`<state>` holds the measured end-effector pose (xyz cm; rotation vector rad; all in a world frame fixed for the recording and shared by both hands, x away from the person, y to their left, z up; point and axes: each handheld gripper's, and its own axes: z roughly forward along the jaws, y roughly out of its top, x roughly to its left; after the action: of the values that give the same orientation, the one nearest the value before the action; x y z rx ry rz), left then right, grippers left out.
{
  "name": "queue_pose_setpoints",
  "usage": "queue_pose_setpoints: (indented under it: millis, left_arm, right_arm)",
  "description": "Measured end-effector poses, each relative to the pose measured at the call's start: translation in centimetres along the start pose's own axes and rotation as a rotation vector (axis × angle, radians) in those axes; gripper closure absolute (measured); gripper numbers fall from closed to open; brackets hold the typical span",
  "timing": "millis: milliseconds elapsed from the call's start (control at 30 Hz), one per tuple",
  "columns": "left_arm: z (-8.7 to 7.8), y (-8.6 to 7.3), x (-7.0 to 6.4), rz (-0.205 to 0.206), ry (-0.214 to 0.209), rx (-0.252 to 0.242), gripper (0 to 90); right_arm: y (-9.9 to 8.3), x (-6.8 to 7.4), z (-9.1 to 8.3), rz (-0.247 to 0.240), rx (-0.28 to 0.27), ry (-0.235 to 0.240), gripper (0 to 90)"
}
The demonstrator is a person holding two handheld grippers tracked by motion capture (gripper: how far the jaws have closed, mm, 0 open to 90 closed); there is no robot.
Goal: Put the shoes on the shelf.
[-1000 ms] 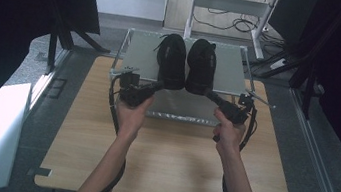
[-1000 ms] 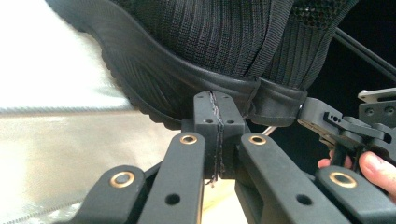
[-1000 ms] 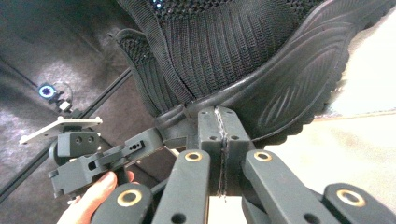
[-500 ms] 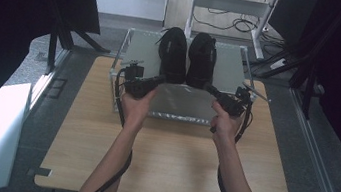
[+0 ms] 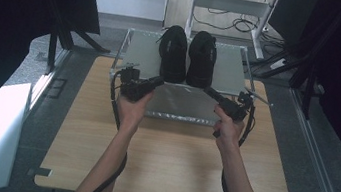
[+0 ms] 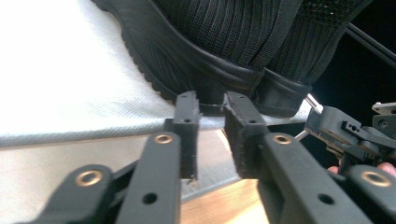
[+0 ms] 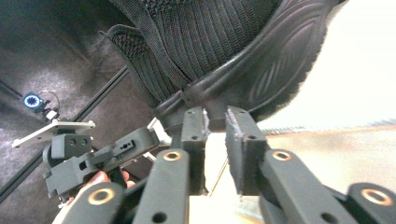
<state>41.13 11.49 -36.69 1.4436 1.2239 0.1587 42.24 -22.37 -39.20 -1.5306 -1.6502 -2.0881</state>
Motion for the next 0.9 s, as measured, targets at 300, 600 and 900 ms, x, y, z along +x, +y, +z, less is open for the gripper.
queue_pose_setpoints:
  millis: [300, 600, 900]
  left_arm:
    - [-1.4, -1.3, 0.1, 0.072, 0.025, -0.001, 41.3]
    - [-1.9, -3.4, 0.1, 0.142, 0.057, 0.053, 19.6]
    - [-3.6, -4.7, 0.0, 0.187, 0.103, 0.064, 13.4]
  right_arm:
    - [-0.3, -0.1, -2.0, -0.067, -0.009, 0.004, 53.0]
    - [-1.7, -0.4, -3.7, -0.172, 0.037, -0.021, 41.5]
    - [-3.0, 0.1, -5.1, -0.271, 0.106, -0.045, 29.6]
